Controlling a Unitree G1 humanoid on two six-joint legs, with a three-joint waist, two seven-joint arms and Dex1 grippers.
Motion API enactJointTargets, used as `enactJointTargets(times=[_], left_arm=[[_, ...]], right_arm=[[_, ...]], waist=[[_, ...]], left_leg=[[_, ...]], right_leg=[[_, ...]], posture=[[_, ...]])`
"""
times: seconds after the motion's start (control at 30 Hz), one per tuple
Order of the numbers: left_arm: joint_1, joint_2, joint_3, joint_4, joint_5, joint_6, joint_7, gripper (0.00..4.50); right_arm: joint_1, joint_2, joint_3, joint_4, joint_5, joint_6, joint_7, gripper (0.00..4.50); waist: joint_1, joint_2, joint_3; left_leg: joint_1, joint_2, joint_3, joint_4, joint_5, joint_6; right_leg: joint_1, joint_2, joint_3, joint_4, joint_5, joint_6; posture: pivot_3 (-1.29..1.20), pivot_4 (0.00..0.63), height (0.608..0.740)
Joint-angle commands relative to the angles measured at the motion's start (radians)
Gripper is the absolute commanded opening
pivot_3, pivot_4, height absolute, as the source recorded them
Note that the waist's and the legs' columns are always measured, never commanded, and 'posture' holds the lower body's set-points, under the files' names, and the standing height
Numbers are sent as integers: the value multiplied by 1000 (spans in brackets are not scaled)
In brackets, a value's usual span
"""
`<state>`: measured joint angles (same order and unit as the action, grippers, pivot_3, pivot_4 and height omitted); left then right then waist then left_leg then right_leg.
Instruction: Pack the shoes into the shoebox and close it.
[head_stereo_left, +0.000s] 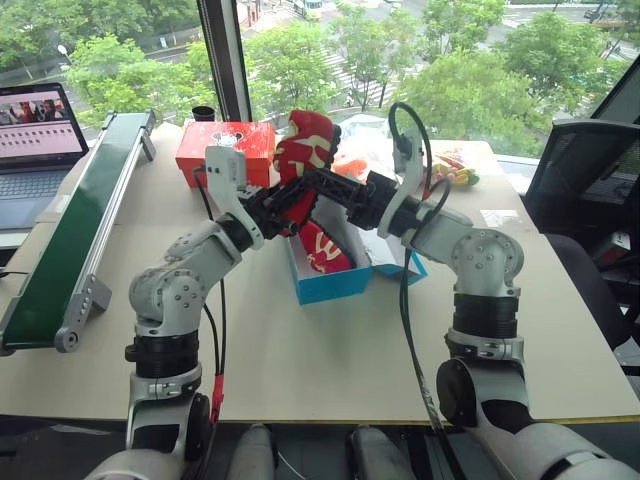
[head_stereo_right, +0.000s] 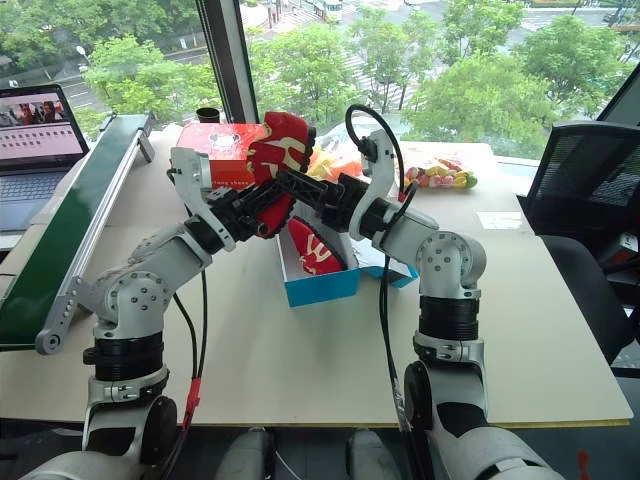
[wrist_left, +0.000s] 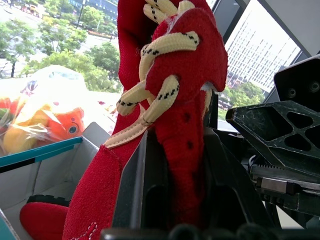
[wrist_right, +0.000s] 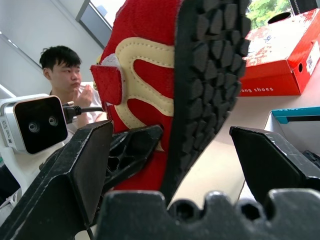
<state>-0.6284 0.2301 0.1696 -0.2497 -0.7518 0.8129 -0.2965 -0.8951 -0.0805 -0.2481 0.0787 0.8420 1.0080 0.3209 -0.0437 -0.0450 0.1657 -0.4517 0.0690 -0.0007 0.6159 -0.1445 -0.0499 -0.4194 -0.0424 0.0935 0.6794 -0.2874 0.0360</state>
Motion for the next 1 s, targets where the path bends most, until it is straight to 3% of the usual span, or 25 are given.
enactJointTargets(times=[0.03, 0.3, 0.5, 0.67, 0.9, 1.0], left_arm=[[-1, -8, -6, -75, -44, 9, -3, 455], [22, -25, -23, -106, -62, 25, 5, 455], [18, -39, 13, -102, -116, 44, 19, 2649], [16, -12, 9, -113, -116, 53, 22, 4448], [47, 170, 76, -138, -117, 64, -40, 4500], [80, 342, 153, -70, -39, 17, -104, 4500]], right_arm=[[-55, -2, -49, 0, 9, -74, -28, 2076], [-85, 14, -77, 37, 15, -115, -58, 1054], [-99, 19, -80, 57, 7, -139, -75, 526], [-102, 13, -69, 64, -1, -155, -84, 439], [-95, -64, 73, 7, -78, -96, -36, 432], [-90, -95, 143, -5, -103, -69, 8, 432]], waist=[[1, 0, 0], [1, 0, 0], [1, 0, 0], [0, 0, 0], [-4, 0, 0], [-6, 0, 0]], left_leg=[[0, 0, 0, 0, 0, 0], [0, 0, 0, 0, 0, 0], [0, 0, 0, 0, 0, 0], [0, 0, 0, 0, 0, 0], [0, 0, 0, -1, 0, 0], [0, 0, 0, -1, 0, 0]], right_leg=[[0, 0, 0, 0, 0, 0], [0, 0, 0, 0, 0, 0], [0, 0, 0, -1, 0, 0], [0, 0, 0, -1, 0, 0], [-1, 0, 0, -1, 0, 0], [-1, 0, 0, -1, 0, 0]], posture=[[0, 150, 739], [0, 150, 739], [0, 150, 739], [0, 150, 739], [0, 150, 739], [0, 150, 739]])
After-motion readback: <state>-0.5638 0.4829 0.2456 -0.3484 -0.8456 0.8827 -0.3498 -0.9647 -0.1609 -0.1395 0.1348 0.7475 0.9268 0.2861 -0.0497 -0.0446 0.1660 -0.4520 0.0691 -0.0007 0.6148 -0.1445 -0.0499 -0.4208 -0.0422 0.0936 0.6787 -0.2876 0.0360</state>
